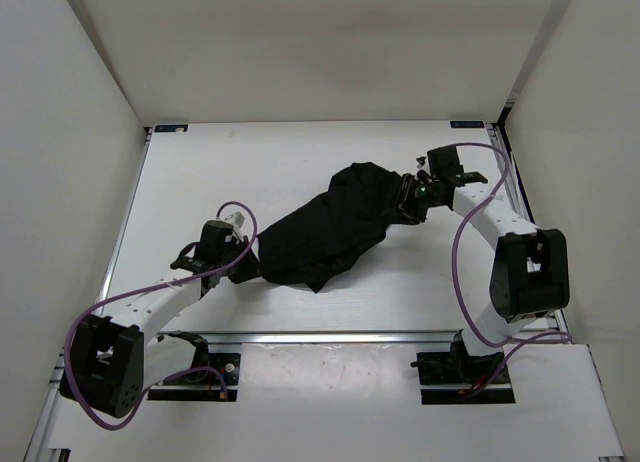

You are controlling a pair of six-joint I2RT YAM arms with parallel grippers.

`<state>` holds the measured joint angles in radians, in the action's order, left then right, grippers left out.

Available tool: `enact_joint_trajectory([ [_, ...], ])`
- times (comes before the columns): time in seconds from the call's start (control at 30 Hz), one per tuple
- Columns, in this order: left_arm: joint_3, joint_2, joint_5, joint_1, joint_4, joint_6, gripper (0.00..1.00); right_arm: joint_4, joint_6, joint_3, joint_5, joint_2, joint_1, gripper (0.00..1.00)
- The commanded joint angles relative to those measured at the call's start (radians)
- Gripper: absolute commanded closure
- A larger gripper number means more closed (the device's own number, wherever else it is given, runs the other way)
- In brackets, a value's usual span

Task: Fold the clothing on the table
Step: Flatten the skirt out

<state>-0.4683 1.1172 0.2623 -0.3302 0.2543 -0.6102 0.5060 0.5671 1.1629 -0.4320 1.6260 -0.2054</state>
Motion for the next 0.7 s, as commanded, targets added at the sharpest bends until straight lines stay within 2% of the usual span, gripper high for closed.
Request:
enact_joint_trajectory([
  [0.0, -0.015, -0.025, 0.015, 0.011, 0.002, 0.018, 1.00, 0.017, 0.010, 0.012, -0.014, 0.004, -0.026, 0.57],
  [0.2, -0.013, -0.030, 0.012, 0.006, 0.011, 0.012, 1.00, 0.000, 0.042, 0.007, -0.086, 0.044, -0.080, 0.57],
  [0.37, 0.006, -0.045, 0.017, 0.014, -0.003, 0.007, 1.00, 0.068, 0.024, -0.012, -0.085, 0.048, -0.104, 0.59],
  [0.4, 0.017, -0.048, 0.018, 0.011, 0.003, 0.004, 1.00, 0.065, 0.025, -0.031, -0.097, 0.043, -0.112, 0.65],
  [0.47, 0.020, -0.053, 0.025, 0.014, -0.007, 0.000, 1.00, 0.069, 0.028, -0.040, -0.114, 0.031, -0.111, 0.95],
  [0.53, 0.011, -0.057, 0.035, 0.017, -0.007, 0.010, 1.00, 0.081, 0.007, -0.025, -0.114, 0.020, -0.117, 1.00],
  [0.67, -0.126, -0.022, 0.043, 0.051, 0.023, 0.073, 1.00, 0.144, -0.051, 0.110, 0.002, -0.026, -0.100, 1.00],
])
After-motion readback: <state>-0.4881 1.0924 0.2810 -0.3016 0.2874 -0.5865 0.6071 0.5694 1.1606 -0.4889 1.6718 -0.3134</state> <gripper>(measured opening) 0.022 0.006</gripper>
